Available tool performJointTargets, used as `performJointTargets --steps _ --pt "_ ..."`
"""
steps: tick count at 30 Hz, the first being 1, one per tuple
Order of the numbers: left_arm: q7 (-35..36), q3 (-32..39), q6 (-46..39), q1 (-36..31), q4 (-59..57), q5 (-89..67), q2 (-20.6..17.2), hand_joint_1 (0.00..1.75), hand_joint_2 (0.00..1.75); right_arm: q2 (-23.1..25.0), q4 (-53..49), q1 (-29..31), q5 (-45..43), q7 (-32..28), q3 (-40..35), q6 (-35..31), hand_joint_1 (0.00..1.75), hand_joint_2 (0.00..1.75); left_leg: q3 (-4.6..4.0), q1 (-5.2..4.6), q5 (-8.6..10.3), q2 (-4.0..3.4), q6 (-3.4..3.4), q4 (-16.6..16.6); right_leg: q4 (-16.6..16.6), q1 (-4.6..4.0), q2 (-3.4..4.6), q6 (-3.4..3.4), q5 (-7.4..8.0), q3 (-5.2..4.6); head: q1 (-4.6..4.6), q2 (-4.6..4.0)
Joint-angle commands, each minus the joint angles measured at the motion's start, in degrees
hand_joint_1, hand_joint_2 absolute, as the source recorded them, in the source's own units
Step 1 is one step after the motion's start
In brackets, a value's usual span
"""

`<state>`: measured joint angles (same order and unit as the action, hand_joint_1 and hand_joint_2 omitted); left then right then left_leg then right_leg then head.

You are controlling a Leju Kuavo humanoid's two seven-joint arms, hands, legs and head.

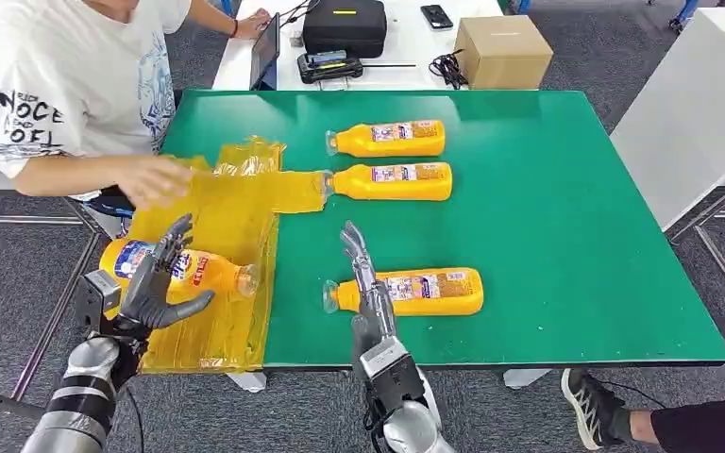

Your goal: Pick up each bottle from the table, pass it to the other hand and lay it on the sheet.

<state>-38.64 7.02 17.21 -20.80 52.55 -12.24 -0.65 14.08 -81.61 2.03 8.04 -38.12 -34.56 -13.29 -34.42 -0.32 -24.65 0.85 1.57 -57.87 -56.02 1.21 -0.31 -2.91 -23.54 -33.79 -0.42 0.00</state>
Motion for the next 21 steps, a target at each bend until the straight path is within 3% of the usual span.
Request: performJointTargets --steps 1,5,6,9,16,21 --pt "1.29 5.01 -9.08 -0.52 10.06 5.16 7.39 0.00 1.75 -0.49 2.51 0.76 1.63 0.74 -0.10 -2.80 0.00 0.00 0.00 0.06 -0.03 0.05 -0.05 -0.02 0.03 -0.07 -0.07 0.06 -0.03 0.05 0.00 0.00" --pt "0.82 5.18 -16.40 2.43 14.78 5.85 9.39 0.00 1.75 -2.00 0.43 0.08 8.19 4.32 1.81 -7.69 0.00 0.00 0.07 0.08 -0.06 -0.03 -0.07 0.00 0.05 -0.09 0.00 0.09 -0.03 0.10 0.00 0.00" --pt "1.33 4.57 -18.82 4.02 16.34 5.12 10.15 0.00 1.75 -2.60 -0.74 -0.05 10.29 6.30 3.84 -8.69 0.00 1.75 0.13 0.13 -0.12 -0.05 -0.11 -0.04 0.05 -0.15 0.00 0.14 -0.07 0.19 -0.02 0.00" --pt "-0.53 2.87 -31.04 8.25 19.35 0.83 12.72 0.00 1.75 -6.02 -1.06 1.70 20.45 14.00 8.81 -9.67 0.00 1.75 0.18 0.09 -0.11 -0.05 -0.05 0.03 0.14 -0.11 0.00 0.08 -0.05 0.23 0.00 0.00" --pt "-1.36 0.65 -36.75 11.83 20.48 1.00 13.44 0.00 1.75 -8.27 1.91 4.22 28.08 18.38 12.92 -9.03 0.00 1.75 0.03 0.00 -0.07 -0.09 -0.03 -0.01 0.12 -0.03 0.03 0.07 -0.01 0.09 0.02 0.00" --pt "-1.36 0.23 -37.89 15.96 20.78 2.30 13.51 0.00 1.75 -12.06 4.72 5.75 30.77 26.31 15.75 -2.55 0.00 1.75 0.17 0.00 -0.09 -0.16 -0.07 0.04 0.18 -0.03 0.10 0.09 0.00 0.20 -0.02 0.00"
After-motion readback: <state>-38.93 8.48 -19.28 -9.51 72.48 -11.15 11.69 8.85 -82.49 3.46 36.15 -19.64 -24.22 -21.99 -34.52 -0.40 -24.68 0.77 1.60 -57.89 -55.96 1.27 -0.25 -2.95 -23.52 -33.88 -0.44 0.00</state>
